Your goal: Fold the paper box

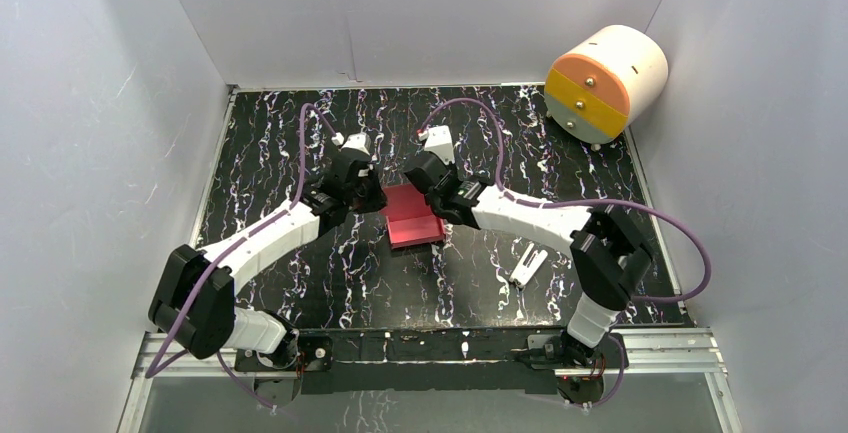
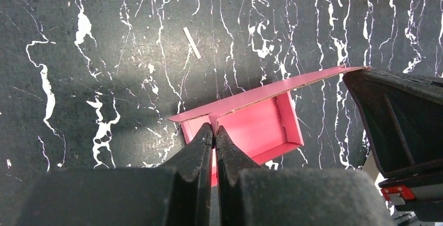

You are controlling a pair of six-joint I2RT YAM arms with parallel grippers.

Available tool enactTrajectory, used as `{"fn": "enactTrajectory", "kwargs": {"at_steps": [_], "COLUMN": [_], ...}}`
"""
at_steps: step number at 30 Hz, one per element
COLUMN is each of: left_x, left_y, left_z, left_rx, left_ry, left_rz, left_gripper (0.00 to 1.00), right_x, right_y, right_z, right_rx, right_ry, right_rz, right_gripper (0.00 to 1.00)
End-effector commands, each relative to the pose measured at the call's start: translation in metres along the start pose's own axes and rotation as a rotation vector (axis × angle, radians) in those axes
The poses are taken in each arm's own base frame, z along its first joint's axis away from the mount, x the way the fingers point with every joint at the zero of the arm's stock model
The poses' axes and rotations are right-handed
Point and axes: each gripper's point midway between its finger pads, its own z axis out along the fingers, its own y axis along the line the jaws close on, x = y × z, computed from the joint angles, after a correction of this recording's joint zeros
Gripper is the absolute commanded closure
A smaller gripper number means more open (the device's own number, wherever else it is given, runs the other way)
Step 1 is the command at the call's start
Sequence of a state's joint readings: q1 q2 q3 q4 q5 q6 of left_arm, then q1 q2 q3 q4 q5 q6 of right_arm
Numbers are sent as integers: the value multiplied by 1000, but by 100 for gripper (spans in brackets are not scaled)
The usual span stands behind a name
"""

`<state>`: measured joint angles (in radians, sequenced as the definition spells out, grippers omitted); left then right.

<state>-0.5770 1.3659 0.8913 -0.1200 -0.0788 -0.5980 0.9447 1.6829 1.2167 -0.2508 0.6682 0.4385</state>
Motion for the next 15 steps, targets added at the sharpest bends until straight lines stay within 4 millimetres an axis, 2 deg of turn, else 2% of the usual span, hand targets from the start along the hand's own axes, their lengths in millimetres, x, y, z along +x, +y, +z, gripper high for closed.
{"fn": "enactTrajectory", "kwargs": {"at_steps": [1, 7, 15], "left_x": [-20, -18, -21], "left_y": [-27, -23, -16], "left_z": [-9, -12, -25], "left_rx": [71, 60, 47], "left_ry": [-99, -107, -106], "left_rz": [-41, -29, 106], "left_gripper": [100, 99, 86], "right_x": [-16, -12, -12], "right_y": [25, 22, 20], "right_z": [-7, -7, -13], "right_rx": [-24, -27, -187], "right_ry": [-53, -52, -42], "right_rz": [98, 66, -77], "right_gripper": [100, 98, 81]}}
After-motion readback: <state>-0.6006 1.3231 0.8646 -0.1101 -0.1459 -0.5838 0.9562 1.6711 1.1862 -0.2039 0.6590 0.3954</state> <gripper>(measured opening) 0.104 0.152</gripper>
